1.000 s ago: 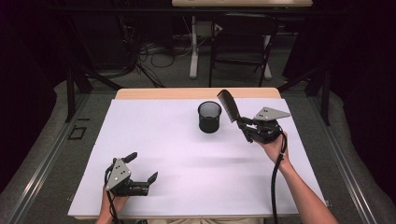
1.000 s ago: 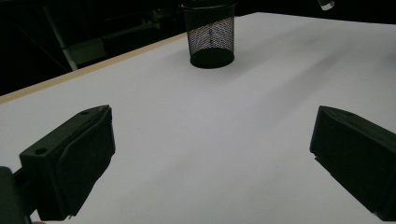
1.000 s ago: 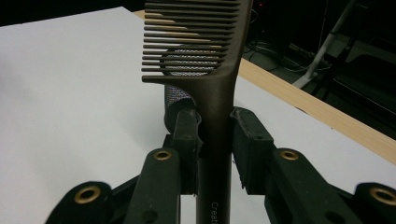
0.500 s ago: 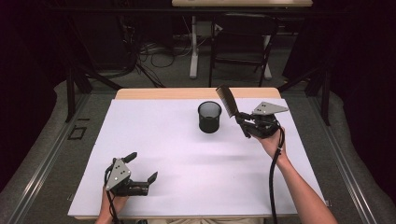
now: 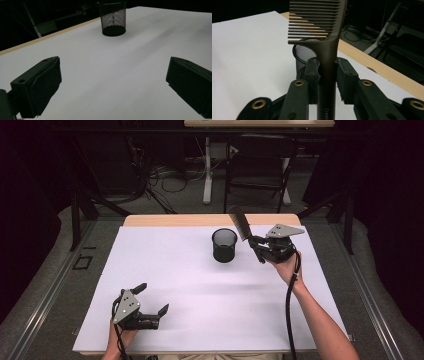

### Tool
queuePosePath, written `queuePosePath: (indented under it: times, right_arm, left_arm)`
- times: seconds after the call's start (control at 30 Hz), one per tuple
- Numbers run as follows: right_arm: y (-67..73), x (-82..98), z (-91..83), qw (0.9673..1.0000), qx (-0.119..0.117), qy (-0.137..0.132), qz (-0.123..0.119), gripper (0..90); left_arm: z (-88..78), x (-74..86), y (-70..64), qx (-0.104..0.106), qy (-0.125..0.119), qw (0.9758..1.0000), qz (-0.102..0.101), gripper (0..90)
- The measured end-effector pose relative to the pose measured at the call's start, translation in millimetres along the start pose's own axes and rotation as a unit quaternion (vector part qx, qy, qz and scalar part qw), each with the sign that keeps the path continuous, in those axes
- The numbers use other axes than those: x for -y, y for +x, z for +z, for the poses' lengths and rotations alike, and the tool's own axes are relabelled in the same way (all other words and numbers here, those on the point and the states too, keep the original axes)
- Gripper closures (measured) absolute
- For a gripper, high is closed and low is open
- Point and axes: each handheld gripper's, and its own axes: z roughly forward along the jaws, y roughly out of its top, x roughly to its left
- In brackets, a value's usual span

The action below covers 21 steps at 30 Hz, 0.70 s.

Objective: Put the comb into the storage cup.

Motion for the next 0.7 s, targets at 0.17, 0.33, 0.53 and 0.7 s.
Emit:
queuePosePath:
  times: [0.17, 0.33, 0.53, 0.7]
  right_arm:
    - [-1.6, -3.6, 1.5, 1.0000, 0.001, 0.000, -0.001, 72.9]
    - [-2.8, -7.2, 3.0, 1.0000, 0.002, -0.001, 0.001, 72.9]
    - [-2.9, -11.5, 5.4, 1.0000, 0.002, -0.004, 0.001, 72.9]
    - [-2.8, -14.2, 7.6, 1.0000, 0.001, -0.005, 0.000, 72.9]
  left_arm:
    - [-0.3, -0.1, -0.1, 0.000, 0.000, 1.0000, 0.000, 0.0]
    - [0.1, -0.1, -0.2, 0.000, 0.000, 1.0000, 0.000, 0.1]
    - [-0.2, 0.0, 0.1, 0.000, -0.001, 1.0000, -0.001, 0.0]
    - [0.3, -0.2, -0.4, 0.001, -0.001, 1.0000, 0.000, 0.0]
